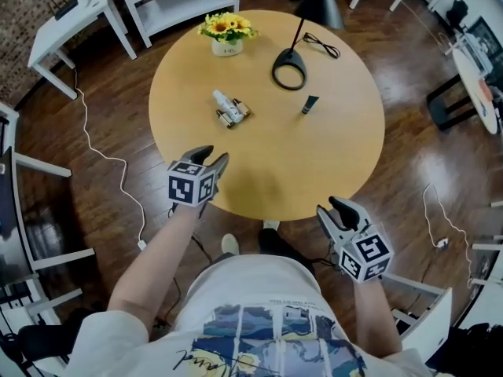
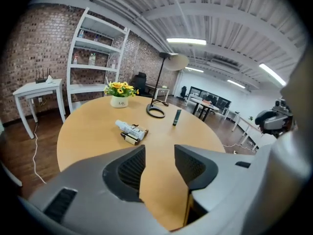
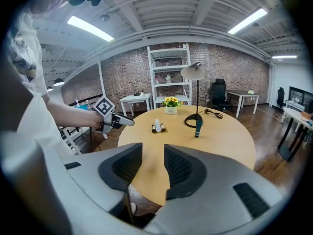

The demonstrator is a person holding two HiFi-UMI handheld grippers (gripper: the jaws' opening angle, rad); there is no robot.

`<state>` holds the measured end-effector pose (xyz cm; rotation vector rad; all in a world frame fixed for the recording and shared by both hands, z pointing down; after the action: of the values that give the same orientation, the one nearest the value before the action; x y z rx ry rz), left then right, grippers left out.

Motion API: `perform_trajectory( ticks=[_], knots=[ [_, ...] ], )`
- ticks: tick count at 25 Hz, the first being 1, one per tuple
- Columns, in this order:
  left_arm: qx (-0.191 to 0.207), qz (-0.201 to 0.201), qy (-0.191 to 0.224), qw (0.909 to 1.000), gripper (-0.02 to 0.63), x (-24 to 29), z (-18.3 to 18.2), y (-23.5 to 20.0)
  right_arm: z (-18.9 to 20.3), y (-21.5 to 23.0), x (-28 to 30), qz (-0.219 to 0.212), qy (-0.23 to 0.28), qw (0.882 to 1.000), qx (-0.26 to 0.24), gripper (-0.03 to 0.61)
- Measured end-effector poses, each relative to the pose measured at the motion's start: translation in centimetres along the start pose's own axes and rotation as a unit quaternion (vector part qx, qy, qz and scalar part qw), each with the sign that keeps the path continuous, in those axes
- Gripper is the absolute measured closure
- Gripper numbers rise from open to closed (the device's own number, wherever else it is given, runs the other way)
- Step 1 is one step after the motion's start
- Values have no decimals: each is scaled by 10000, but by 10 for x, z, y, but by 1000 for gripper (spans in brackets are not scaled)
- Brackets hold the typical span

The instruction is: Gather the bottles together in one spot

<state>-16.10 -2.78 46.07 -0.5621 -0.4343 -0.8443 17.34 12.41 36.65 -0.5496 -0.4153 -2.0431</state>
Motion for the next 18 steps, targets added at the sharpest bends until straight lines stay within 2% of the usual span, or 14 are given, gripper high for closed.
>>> perform_trajectory(
  ticks=[7, 14, 18],
  knots=[
    [-435, -651, -629, 9949, 414, 98, -18, -44, -15, 73, 34, -352, -121, 9993, -81, 410],
    [-698, -1518, -1096, 9798, 407, 168, -22, -72, -17, 132, 59, -680, -450, 9966, -144, 410],
    [-513, -1942, -1157, 9728, 373, 186, -23, -76, -22, 151, 69, -803, -537, 9953, -73, 410]
  ],
)
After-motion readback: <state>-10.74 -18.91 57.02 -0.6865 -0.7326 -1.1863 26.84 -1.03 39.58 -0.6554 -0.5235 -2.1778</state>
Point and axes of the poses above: the fingertips, and each gripper's own axes: x forward along the fingers, y to its right, z out of its underside, the point moved 9 cm from there along -x, backward along the fingers, and after that the axes turned 3 degrees about z, right-handed, at the moved point
